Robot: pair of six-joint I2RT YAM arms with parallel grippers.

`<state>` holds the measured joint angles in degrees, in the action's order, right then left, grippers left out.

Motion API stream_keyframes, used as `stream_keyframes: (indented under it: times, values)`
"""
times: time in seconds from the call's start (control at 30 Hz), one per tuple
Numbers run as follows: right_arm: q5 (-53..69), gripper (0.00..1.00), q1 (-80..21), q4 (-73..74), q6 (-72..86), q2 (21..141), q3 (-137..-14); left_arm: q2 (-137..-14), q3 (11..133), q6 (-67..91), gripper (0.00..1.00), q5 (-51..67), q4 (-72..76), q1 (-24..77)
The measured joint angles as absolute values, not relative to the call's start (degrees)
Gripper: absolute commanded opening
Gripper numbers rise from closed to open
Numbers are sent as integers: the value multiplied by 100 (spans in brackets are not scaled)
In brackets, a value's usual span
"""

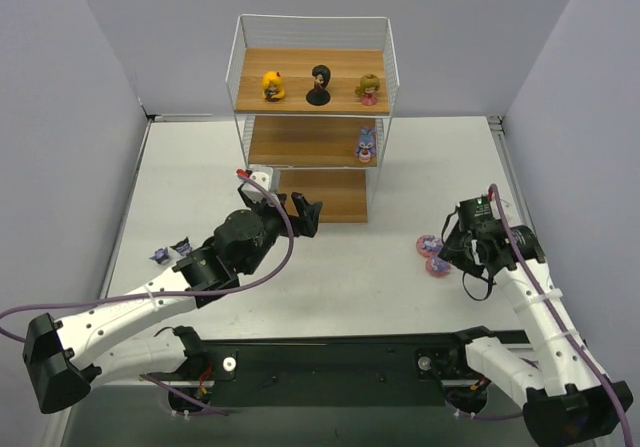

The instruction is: Place and organize the plastic toys onto the shelf

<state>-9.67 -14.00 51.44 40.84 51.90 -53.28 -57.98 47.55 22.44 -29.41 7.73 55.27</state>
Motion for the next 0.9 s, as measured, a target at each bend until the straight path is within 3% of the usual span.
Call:
stream_keyframes:
  times: [0.3,0.9]
  values:
    - [-451,32,-1192,4456,3223,6235,-5290,-5704,4434,2783,97,-1835,-392,4960]
    - [-499,30,-1155,3924,2773,7330,-5122,-5686,3957,2834,97,-464,-222,4674]
